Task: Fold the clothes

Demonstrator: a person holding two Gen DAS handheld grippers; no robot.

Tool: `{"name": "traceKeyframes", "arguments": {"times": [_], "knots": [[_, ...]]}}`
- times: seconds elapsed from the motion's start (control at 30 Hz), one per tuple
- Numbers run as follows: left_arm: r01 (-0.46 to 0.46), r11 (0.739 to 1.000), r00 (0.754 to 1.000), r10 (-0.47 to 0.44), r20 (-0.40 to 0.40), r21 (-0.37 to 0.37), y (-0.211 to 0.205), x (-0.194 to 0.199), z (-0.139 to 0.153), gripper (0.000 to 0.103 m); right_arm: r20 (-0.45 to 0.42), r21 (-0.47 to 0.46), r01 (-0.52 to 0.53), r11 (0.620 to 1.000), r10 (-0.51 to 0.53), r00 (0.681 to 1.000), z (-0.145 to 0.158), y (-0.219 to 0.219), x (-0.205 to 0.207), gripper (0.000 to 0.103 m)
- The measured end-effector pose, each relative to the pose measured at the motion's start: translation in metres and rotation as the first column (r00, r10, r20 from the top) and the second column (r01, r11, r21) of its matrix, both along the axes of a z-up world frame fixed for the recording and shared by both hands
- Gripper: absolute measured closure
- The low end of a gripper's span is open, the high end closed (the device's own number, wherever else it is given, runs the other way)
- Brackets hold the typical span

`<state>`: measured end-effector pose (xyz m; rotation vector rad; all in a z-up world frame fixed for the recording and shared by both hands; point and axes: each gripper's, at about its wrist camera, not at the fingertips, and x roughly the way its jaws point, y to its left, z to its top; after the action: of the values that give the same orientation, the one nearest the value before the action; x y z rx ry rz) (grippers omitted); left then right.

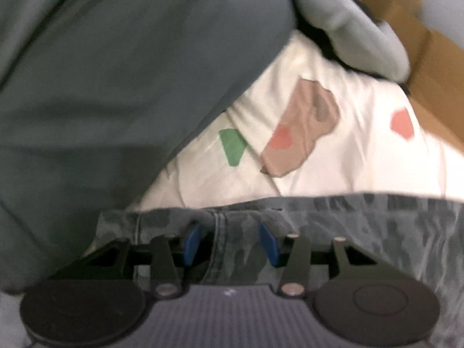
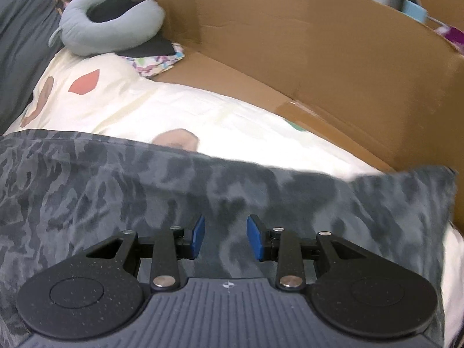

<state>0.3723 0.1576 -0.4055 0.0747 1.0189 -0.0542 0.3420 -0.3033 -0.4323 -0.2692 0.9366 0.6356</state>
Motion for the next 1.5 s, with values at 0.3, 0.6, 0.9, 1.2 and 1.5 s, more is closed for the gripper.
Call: {"name": "traceKeyframes", "arguments": {"times": [0.3,0.6,0.9,1.2,1.5], "knots": [[-0.106,0.982,0.989,0.089,-0.114,-0.154,0.016,0.016,-0.026,0.085,0.067,-0.035,-0.163,0.986,0.165,0.984,-0.007,0.074,0.014,0.059],[-0.081,0.985,0.994,0.069,-0.08,-0.155,0.013,0.014,-0.023,0.096,0.09,-0.069,-0.348,0.935,0.353,0.931,-0.02,0.153,0.005,0.059],[-0.066,0.984,0.998,0.067,0.0,-0.166,0.014,0.012,-0.007,0.098,0.125,-0.193,-0.563,0.804,0.589,0.798,-0.039,0.224,-0.018,0.065],[-0.056,0.979,0.996,0.067,0.053,-0.195,0.016,0.011,-0.001,0.098,0.128,-0.203,-0.593,0.779,0.621,0.773,-0.028,0.225,-0.016,0.099],[-0.066,0.985,0.996,0.074,0.041,-0.159,0.008,0.025,-0.025,0.098,0.065,-0.202,-0.491,0.848,0.512,0.857,-0.047,0.248,0.007,0.099]]}}
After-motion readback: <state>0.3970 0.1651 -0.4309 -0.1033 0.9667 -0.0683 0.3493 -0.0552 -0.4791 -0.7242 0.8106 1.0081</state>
